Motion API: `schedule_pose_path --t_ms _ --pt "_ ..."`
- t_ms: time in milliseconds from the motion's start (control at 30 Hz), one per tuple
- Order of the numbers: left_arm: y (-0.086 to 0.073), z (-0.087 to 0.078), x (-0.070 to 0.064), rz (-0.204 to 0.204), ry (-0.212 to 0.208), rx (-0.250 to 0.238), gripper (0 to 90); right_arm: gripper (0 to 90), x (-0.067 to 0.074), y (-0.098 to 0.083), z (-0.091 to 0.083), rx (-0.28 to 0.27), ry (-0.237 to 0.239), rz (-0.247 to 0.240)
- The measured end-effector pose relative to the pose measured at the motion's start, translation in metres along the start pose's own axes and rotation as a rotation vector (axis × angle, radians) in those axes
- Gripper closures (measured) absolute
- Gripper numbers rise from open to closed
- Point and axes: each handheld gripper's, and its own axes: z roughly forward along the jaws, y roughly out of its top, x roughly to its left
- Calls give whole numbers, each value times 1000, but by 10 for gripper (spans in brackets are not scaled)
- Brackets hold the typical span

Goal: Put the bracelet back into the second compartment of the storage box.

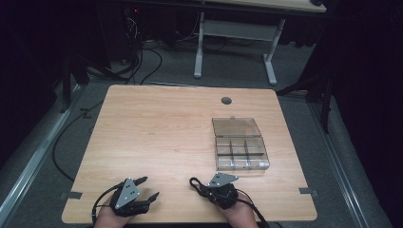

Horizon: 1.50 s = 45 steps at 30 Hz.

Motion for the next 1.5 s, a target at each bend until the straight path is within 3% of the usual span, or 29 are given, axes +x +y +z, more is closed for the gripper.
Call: schedule_pose_path --t_ms 233,467,900,1500 --pt "0 0 0 1 1 0 320 900 -6 -4 -6 9 -19 15" --pt "0 0 0 2 1 4 321 900 -20 -15 -18 9 -39 48" --pt "0 1 0 4 2 8 321 900 -34 -40 -46 18 -124 102" --pt "0 1 -1 7 0 10 322 900 -54 -72 -76 -11 -246 222"
